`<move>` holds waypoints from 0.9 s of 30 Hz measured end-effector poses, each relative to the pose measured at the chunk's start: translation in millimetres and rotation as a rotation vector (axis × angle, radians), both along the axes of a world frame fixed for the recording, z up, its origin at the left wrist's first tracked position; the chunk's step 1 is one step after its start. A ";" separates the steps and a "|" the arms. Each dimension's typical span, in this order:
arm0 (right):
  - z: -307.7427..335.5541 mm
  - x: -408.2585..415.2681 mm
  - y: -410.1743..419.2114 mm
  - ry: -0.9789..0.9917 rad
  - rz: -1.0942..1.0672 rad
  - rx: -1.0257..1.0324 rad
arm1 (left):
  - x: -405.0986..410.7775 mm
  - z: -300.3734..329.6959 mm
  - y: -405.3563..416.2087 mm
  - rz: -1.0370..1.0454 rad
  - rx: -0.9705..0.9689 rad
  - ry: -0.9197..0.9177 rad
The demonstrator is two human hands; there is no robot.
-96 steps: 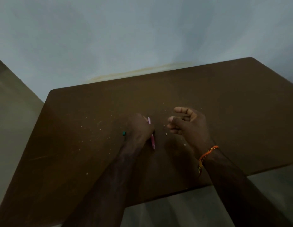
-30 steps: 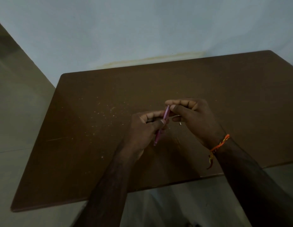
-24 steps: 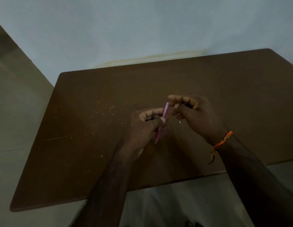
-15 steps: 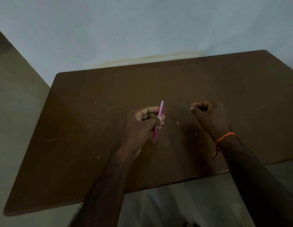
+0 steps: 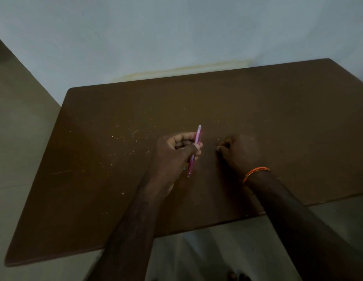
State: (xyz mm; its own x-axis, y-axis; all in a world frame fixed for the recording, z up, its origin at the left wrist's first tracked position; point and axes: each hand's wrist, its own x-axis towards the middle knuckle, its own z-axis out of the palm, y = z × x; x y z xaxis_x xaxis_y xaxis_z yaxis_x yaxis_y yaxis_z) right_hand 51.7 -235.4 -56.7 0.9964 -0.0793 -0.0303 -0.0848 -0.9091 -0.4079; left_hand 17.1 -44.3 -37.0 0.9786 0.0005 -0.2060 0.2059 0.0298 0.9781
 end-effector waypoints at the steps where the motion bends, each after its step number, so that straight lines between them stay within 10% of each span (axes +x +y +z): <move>1: -0.6 0.1 1.8 -0.005 0.003 -0.021 | -0.1 -0.6 -0.1 0.000 0.000 0.002; 8: 8.0 1.4 6.2 0.020 -0.008 0.088 | -1.0 0.9 -2.8 0.005 0.027 -0.009; 15: 62.8 -11.9 21.7 -0.035 -0.033 1.244 | -3.8 9.8 -8.3 0.002 0.063 -0.039; 27: 67.3 -15.3 21.5 -0.054 0.092 1.110 | -1.1 13.9 -8.0 0.003 0.135 -0.162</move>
